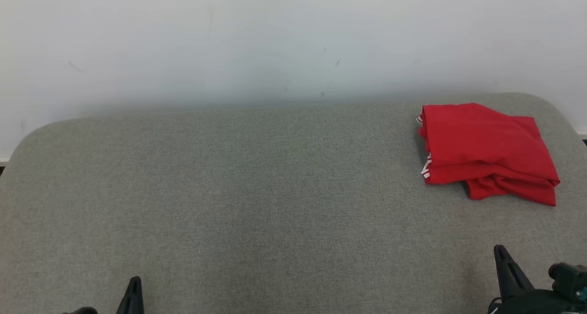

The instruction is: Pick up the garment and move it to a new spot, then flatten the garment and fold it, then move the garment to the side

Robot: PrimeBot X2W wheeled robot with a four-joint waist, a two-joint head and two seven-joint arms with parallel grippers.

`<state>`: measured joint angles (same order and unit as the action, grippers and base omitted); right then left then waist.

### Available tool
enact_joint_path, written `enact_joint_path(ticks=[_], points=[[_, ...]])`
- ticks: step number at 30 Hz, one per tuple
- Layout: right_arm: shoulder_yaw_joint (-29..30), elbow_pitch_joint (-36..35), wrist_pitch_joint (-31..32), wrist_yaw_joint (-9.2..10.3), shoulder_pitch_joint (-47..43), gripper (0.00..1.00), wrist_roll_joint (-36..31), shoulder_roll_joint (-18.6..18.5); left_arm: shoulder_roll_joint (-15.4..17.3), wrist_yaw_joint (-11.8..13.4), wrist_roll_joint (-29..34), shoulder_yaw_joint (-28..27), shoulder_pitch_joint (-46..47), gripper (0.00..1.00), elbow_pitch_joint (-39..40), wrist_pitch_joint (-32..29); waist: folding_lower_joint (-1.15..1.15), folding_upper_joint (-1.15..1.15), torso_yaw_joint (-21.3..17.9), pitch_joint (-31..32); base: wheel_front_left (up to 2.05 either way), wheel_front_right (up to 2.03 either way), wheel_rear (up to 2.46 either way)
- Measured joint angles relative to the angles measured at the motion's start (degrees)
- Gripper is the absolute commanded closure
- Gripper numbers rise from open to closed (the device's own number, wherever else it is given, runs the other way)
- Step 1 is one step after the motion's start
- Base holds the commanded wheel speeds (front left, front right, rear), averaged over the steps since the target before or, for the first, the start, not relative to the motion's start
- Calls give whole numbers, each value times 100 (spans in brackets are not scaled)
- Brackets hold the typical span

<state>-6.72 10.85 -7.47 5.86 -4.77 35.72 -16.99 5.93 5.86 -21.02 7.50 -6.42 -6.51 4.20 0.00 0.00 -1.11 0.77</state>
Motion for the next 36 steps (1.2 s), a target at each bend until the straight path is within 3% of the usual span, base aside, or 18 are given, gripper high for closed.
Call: enact_joint_path(ticks=[36], points=[[603, 230, 602, -497, 343, 100, 2293, 594, -138, -497, -2960, -525, 427, 100, -410, -469, 0, 0, 47, -36, 0, 0, 0]])
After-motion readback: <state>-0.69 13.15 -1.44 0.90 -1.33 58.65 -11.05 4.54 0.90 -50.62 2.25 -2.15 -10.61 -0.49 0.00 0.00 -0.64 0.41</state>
